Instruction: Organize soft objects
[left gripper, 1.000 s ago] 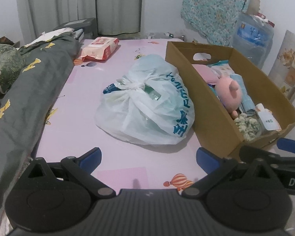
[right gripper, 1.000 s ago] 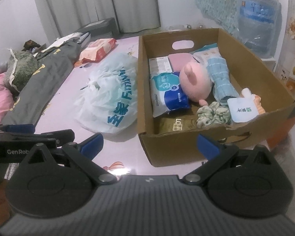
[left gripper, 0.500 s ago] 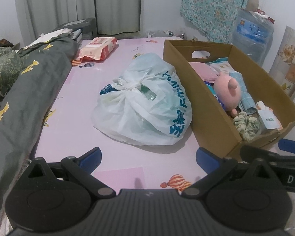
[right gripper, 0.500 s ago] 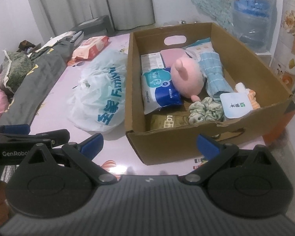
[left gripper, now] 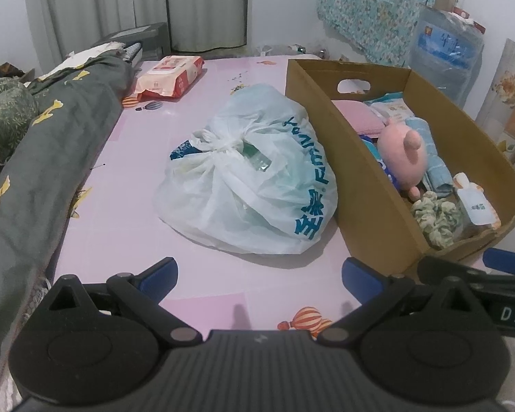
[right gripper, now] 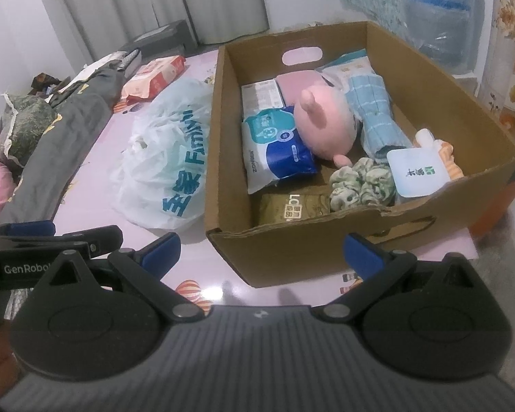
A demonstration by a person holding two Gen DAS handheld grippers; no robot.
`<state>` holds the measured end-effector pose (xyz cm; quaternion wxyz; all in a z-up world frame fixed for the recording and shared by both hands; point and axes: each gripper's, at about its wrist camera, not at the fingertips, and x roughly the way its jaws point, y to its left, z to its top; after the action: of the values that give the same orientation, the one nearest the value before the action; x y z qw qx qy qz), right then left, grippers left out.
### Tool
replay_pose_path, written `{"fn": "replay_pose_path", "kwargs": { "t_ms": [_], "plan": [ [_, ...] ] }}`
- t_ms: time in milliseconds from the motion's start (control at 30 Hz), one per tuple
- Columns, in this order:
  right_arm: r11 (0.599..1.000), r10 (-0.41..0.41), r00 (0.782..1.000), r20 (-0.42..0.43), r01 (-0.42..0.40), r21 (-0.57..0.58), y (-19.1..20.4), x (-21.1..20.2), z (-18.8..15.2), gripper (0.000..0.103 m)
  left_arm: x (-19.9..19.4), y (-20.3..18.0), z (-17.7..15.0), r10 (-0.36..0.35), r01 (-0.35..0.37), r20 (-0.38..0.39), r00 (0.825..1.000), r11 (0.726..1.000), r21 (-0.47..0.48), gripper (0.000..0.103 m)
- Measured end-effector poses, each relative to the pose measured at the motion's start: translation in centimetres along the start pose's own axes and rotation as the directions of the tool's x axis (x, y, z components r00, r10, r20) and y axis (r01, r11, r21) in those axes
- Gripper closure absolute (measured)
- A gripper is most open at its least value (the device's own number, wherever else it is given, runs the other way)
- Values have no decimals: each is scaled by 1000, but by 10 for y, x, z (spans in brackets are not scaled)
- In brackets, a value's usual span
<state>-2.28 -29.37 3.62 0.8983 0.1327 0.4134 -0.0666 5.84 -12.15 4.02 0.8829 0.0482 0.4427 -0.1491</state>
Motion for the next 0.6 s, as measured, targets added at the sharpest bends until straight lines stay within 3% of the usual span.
{"fn": "replay_pose_path", "kwargs": {
  "t_ms": [600],
  "plan": [
    [1000,5,1000,-1,-5,6,-3,1,-1,1,-2,-3,0,-1,1,6,1000,1000,-3,2]
  ]
}}
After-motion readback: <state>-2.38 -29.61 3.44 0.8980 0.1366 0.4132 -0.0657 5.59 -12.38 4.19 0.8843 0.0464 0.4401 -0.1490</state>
